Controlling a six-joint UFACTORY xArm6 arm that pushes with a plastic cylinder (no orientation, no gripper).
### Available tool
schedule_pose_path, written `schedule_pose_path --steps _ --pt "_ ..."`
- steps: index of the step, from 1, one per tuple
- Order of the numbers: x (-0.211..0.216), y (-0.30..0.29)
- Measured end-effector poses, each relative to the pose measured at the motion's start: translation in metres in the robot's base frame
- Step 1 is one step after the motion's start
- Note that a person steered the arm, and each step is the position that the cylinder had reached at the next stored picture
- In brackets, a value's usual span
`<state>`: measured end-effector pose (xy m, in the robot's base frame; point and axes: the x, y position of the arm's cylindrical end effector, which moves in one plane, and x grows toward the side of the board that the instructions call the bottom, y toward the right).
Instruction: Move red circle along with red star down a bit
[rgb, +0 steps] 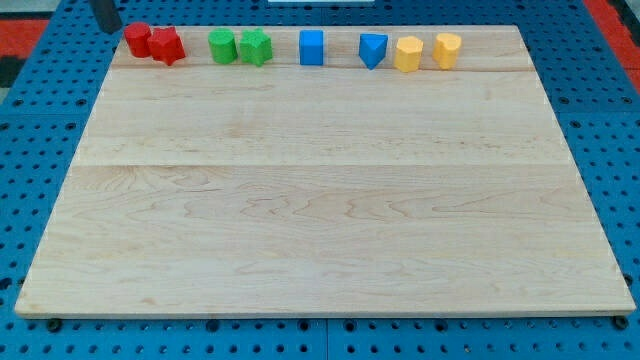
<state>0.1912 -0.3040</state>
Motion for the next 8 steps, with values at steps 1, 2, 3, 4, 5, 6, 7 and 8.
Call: schedule_pose_path --steps 1,2,3,4,5,6,7,8 --pt "0.0 0.001" --pt "0.002 0.005" --pt "0.004 0.015" --pt "0.004 0.02" --pt "0.004 0.04" --pt "0.013 0.057" --pt "0.022 0.051" --pt "0.023 0.025"
